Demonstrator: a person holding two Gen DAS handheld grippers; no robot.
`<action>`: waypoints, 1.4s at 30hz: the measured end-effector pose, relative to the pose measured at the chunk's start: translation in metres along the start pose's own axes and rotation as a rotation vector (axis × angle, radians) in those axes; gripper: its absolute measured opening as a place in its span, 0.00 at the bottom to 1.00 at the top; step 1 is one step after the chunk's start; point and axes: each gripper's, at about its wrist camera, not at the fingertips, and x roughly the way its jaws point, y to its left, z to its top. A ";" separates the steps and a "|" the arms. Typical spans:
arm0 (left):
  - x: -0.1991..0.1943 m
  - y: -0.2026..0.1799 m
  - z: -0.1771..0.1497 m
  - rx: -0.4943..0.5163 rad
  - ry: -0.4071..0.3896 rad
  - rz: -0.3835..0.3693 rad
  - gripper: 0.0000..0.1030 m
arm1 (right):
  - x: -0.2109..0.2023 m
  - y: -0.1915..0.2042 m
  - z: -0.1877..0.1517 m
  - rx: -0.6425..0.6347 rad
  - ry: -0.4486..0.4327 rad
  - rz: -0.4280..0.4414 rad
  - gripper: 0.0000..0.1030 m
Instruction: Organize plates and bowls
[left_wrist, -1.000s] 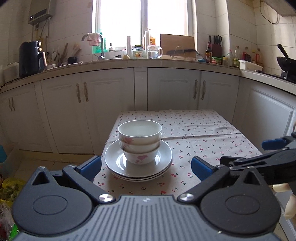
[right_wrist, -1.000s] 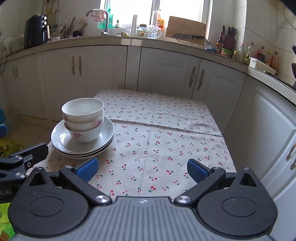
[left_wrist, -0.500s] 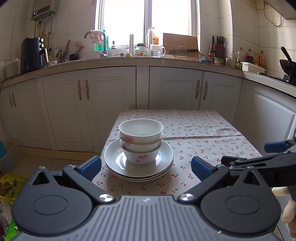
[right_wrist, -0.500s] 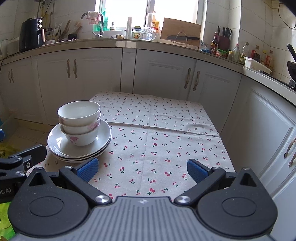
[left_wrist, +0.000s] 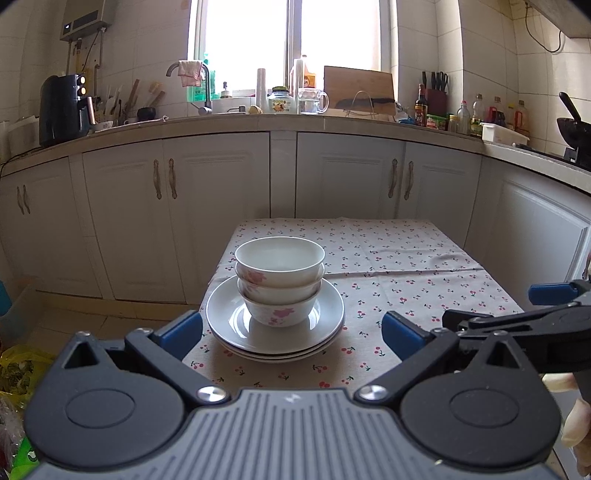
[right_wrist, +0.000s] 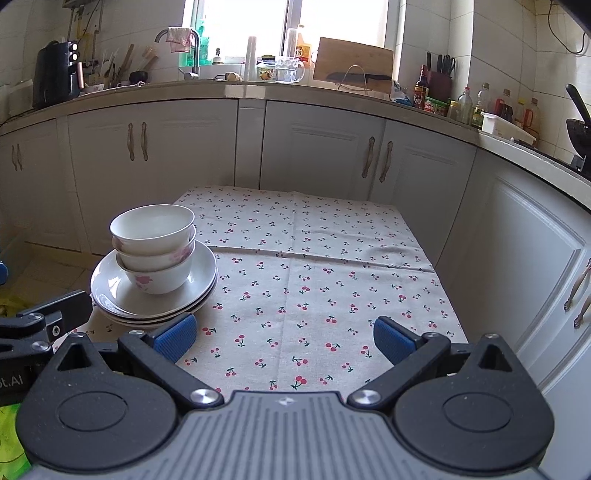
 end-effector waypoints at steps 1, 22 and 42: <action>0.000 0.000 0.000 0.000 0.001 -0.001 0.99 | 0.000 0.000 0.000 0.000 -0.001 -0.001 1.00; 0.001 0.001 0.000 -0.003 0.000 -0.006 0.99 | -0.001 0.002 0.001 -0.006 -0.003 -0.016 1.00; 0.002 -0.001 0.002 -0.001 0.000 -0.009 0.99 | -0.001 -0.001 0.001 0.002 -0.010 -0.030 1.00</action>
